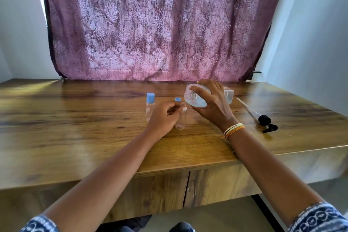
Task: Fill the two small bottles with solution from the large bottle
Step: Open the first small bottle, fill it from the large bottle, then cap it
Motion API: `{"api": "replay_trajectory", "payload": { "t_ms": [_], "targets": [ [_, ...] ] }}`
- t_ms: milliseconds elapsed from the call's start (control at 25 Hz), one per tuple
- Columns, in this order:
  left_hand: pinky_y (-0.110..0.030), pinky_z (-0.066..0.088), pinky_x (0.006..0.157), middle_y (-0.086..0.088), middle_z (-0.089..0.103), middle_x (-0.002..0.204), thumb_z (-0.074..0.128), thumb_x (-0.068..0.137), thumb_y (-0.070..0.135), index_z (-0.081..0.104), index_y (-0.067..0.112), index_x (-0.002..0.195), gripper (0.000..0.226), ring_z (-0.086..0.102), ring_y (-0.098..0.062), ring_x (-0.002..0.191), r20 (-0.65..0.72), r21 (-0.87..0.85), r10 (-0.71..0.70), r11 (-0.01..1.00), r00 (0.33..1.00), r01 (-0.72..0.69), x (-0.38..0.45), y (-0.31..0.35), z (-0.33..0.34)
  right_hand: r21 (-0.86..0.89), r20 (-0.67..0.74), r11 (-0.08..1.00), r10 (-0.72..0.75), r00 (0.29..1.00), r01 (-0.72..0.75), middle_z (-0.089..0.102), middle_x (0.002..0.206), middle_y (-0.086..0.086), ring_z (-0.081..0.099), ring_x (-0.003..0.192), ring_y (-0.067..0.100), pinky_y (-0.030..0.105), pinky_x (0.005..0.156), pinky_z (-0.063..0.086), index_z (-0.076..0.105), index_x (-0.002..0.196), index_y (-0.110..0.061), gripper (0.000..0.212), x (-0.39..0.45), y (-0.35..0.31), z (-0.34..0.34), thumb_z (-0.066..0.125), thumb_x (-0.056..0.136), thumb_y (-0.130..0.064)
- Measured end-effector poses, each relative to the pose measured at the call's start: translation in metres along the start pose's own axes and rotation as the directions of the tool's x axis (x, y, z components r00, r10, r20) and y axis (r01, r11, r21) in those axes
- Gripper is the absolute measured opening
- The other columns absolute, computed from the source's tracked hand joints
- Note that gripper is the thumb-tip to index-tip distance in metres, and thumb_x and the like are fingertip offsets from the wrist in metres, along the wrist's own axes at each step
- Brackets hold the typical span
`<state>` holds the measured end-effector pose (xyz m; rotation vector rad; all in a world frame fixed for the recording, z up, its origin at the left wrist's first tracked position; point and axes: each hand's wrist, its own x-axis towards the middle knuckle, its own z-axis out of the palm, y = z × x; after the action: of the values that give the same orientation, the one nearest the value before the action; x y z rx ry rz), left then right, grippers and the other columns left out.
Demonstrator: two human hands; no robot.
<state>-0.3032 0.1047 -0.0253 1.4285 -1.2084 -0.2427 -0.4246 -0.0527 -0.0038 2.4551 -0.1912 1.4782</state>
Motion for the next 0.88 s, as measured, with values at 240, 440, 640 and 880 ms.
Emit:
{"api": "replay_trajectory", "payload": {
  "t_ms": [240,440,640,880],
  "targets": [
    [-0.024,0.053,0.083,-0.001,0.073,0.097,0.062,0.091,0.022,0.069,0.011,0.11,0.023,0.068,-0.011,0.091,0.012,0.006,0.019,1.0,1.0,-0.019,0.0003,0.0005,0.0005,-0.06,-0.028,0.997,-0.046,0.999,0.044,0.061,0.111,0.014,0.052,0.098,0.028,0.044,0.088,0.04,0.056,0.113,-0.025,0.037,0.0009,0.0004,0.0013,0.07,0.082,-0.039],
    [-0.023,0.054,0.085,0.003,0.072,0.094,0.061,0.092,0.021,0.068,0.015,0.109,0.019,0.069,-0.012,0.094,0.026,-0.045,0.002,0.999,1.0,-0.001,-0.0002,-0.0007,0.0001,-0.084,-0.023,0.994,-0.071,0.997,0.069,0.061,0.111,0.015,0.053,0.098,0.028,0.045,0.09,0.04,0.057,0.112,-0.024,0.035,0.0007,-0.0013,0.0024,0.072,0.082,-0.038],
    [-0.027,0.054,0.087,-0.003,0.074,0.099,0.062,0.091,0.023,0.068,0.017,0.107,0.018,0.069,-0.014,0.096,0.015,-0.062,-0.002,0.998,1.0,0.003,0.0022,-0.0043,0.0004,-0.105,-0.023,0.992,-0.069,0.997,0.066,0.061,0.112,0.015,0.051,0.099,0.028,0.045,0.094,0.038,0.065,0.11,-0.022,0.031,0.0014,-0.0027,0.0016,0.071,0.083,-0.036],
    [-0.017,0.053,0.081,-0.004,0.074,0.102,0.062,0.092,0.02,0.068,0.013,0.112,0.022,0.069,-0.012,0.097,0.023,-0.068,0.006,0.998,1.0,-0.005,0.0016,-0.0023,0.0003,-0.143,-0.044,0.986,-0.087,0.995,0.08,0.062,0.113,0.014,0.051,0.1,0.028,0.044,0.096,0.037,0.062,0.111,-0.024,0.034,0.0018,-0.0018,0.0021,0.073,0.082,-0.037]
  ]
}}
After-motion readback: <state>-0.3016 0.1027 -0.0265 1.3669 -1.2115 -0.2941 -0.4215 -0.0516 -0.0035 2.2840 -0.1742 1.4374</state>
